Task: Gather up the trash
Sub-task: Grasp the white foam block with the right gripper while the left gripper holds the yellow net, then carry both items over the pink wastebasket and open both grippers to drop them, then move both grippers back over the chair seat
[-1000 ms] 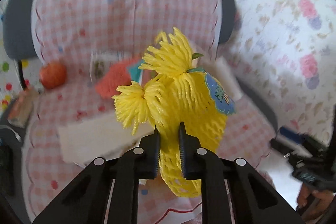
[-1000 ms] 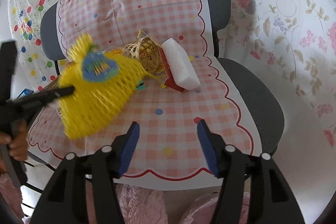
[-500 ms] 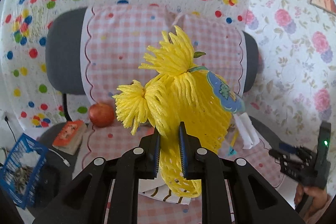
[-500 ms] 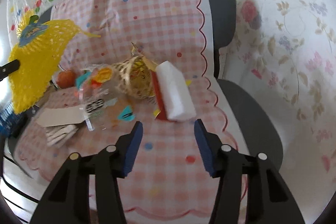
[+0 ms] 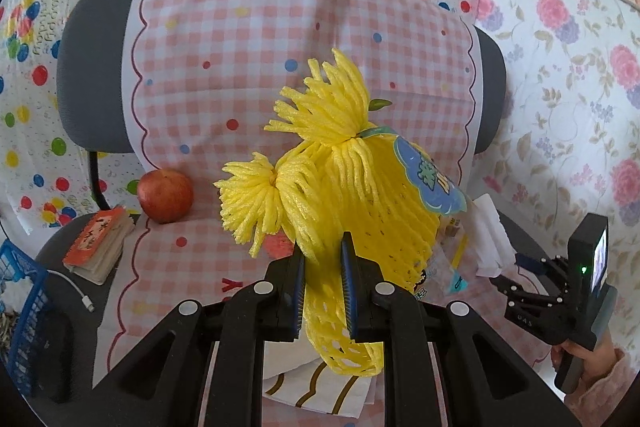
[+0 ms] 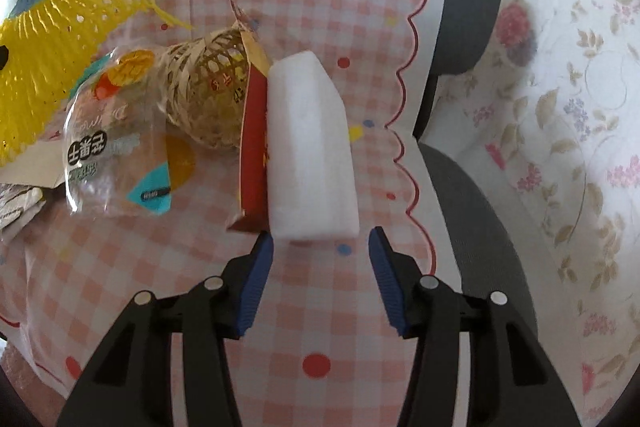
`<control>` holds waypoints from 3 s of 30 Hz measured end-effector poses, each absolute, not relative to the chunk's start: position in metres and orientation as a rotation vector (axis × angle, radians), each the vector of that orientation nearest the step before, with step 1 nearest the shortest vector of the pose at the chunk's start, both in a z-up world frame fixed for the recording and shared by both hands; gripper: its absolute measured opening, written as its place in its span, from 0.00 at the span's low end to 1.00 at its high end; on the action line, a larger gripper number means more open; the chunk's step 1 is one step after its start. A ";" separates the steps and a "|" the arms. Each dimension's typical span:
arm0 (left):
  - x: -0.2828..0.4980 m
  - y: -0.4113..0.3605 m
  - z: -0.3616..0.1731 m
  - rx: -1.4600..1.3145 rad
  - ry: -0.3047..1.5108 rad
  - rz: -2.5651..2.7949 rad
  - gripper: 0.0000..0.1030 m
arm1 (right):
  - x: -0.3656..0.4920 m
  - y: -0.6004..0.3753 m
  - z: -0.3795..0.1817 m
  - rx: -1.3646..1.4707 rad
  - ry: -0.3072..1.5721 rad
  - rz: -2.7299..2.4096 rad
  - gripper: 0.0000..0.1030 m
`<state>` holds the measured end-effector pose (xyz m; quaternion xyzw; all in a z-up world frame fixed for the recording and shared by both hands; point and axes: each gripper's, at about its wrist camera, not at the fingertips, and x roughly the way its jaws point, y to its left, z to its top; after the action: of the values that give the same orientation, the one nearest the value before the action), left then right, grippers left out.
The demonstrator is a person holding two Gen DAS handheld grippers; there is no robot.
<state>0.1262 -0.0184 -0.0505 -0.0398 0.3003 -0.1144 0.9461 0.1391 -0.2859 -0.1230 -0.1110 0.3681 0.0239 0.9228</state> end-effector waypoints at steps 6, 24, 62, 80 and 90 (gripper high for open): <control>0.121 -0.019 -0.048 -0.081 0.598 -0.241 0.17 | 0.126 -0.288 -0.102 -0.191 0.661 0.024 0.24; -0.004 -0.121 -0.070 0.057 0.552 -0.665 0.17 | -0.110 -0.343 -0.051 0.105 0.589 -0.188 0.24; -0.061 -0.271 -0.199 0.277 0.817 -1.012 0.44 | -0.215 -0.412 -0.197 0.409 0.907 -0.441 0.43; -0.030 -0.180 -0.146 0.208 0.730 -0.804 0.45 | -0.195 -0.396 -0.121 0.346 0.736 -0.381 0.43; -0.001 -0.104 -0.109 0.129 0.674 -0.636 0.45 | -0.110 -0.332 -0.078 0.209 0.681 -0.128 0.43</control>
<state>-0.0015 -0.1036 -0.1091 0.0620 0.3250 -0.3065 0.8925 -0.1101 -0.3319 -0.0776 0.1023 0.3331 -0.0628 0.9352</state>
